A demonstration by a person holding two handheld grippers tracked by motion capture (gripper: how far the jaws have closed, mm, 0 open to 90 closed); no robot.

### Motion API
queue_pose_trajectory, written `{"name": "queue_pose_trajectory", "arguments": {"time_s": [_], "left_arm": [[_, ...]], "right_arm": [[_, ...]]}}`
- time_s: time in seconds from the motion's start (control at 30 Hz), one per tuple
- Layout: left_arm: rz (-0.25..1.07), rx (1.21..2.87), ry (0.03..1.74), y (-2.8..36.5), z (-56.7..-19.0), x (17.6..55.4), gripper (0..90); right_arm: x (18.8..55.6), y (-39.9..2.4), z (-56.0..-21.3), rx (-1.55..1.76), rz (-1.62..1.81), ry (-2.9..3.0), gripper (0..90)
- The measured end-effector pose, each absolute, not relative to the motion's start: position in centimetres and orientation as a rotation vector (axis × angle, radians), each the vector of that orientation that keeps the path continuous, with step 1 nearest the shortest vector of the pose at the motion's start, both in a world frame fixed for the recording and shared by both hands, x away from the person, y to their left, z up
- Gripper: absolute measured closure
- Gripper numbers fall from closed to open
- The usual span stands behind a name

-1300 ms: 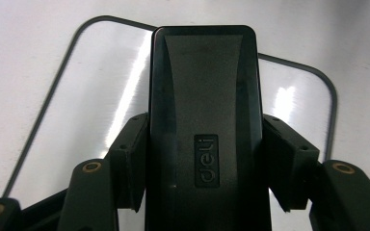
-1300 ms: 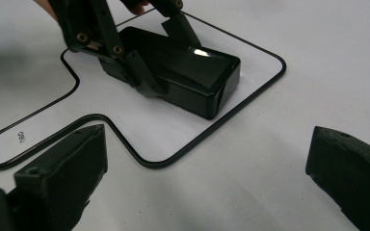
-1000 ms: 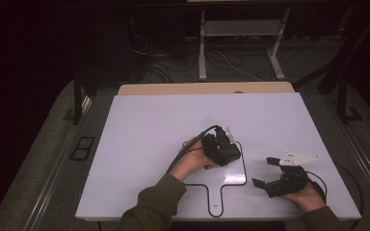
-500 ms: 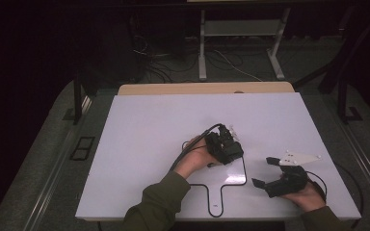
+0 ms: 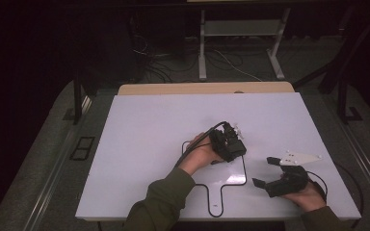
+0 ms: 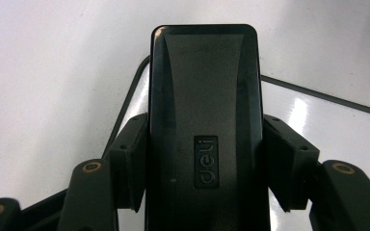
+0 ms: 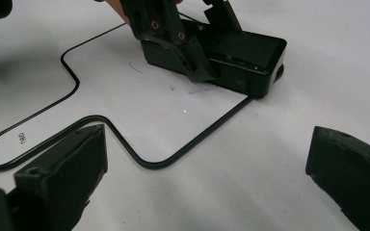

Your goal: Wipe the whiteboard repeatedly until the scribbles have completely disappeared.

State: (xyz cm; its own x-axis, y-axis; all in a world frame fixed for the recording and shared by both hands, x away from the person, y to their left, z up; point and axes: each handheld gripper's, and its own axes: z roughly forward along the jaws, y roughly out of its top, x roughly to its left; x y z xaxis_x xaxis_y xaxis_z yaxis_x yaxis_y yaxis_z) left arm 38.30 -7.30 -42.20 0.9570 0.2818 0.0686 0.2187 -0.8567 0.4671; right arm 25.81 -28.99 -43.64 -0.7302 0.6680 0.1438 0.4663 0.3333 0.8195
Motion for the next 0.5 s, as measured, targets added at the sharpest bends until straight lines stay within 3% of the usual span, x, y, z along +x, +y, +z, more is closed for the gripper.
{"name": "queue_pose_trajectory", "arguments": {"time_s": [0.3, 0.5], "left_arm": [[0.17, 2.648, 0.266, -7.2, -42.2, 36.1, 39.1], [0.206, 2.641, 0.326, -6.8, -42.2, 37.1, 39.0]], "right_arm": [[25.8, -29.0, -43.6, 1.03, 1.347, 2.378, 0.0], [25.8, -29.1, -43.6, 1.031, 1.348, 2.371, 0.0]]}}
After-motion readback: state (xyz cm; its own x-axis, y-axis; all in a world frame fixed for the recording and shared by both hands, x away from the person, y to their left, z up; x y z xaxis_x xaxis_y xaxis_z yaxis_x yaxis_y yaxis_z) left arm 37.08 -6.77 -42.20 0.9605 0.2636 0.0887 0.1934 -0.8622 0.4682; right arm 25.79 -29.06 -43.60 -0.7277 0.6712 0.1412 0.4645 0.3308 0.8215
